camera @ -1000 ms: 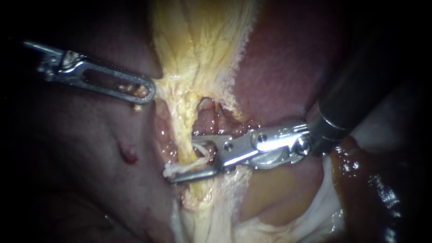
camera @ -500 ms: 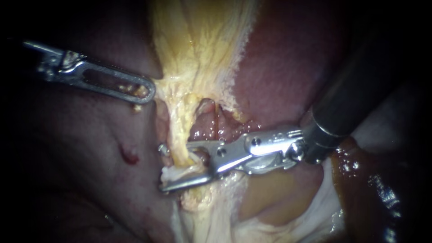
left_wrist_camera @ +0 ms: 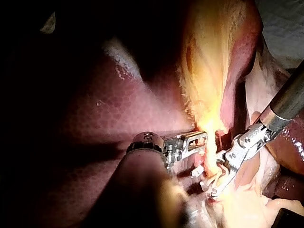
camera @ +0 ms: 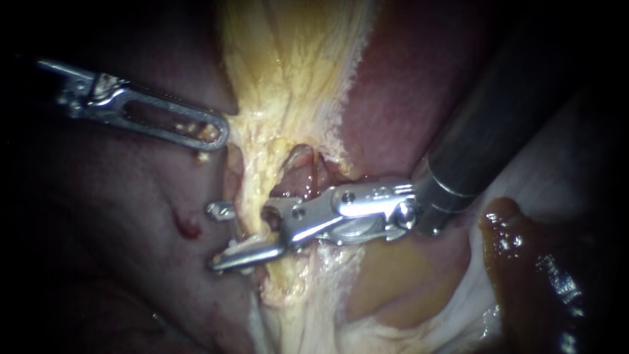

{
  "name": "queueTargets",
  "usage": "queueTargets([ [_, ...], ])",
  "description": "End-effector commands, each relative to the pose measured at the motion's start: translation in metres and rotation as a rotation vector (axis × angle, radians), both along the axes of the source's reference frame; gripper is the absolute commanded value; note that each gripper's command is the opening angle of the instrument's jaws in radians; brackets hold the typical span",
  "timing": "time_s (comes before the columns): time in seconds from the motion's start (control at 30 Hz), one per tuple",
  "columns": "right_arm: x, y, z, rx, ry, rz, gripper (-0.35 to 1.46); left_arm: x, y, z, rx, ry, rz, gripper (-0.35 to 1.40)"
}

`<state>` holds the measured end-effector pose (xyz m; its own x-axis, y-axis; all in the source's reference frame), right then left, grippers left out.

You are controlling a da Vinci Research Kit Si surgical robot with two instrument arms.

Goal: Clipping third clip left tube

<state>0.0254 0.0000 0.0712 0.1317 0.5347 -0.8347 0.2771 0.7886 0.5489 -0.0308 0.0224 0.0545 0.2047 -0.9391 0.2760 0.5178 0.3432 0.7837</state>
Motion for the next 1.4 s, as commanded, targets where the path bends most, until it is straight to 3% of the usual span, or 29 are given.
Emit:
queueTargets([
  [0.03,0.0,0.0,0.0001,0.0,-0.002,-0.001,0.5,0.0,0.0,0.0,-0.001,-0.001,-0.001,-0.35],
  [0.23,-0.0004,0.001,-0.0003,0.012,-0.005,-0.003,0.5,-0.0001,0.0,0.0001,0.0,-0.002,0.001,-0.35],
  [0.57,-0.0024,0.0036,-0.0018,0.068,-0.023,0.002,0.5,-0.0001,0.0,0.0002,0.0,-0.002,0.001,-0.35],
  [0.83,-0.0028,0.0036,-0.0024,0.063,-0.022,-0.002,0.5,-0.0001,0.0,0.0002,0.0,-0.002,0.001,-0.35],
  [1.07,-0.0028,0.0022,-0.0042,0.1,0.029,-0.074,0.5,-0.0001,0.0,0.0003,0.0,-0.003,0.001,-0.35],
  [1.17,-0.0027,0.0016,-0.0054,0.19,0.069,-0.102,0.5,-0.0001,0.0001,0.0003,0.0,-0.003,0.002,-0.35],
  [1.33,-0.0026,0.0013,-0.007,0.326,0.154,-0.106,0.5,-0.0001,0.0001,0.0004,0.0,-0.003,0.002,-0.35],
  [1.4,-0.0026,0.0014,-0.0072,0.335,0.161,-0.105,0.5,0.0,0.0002,0.0004,0.0,-0.003,0.002,-0.35],
])
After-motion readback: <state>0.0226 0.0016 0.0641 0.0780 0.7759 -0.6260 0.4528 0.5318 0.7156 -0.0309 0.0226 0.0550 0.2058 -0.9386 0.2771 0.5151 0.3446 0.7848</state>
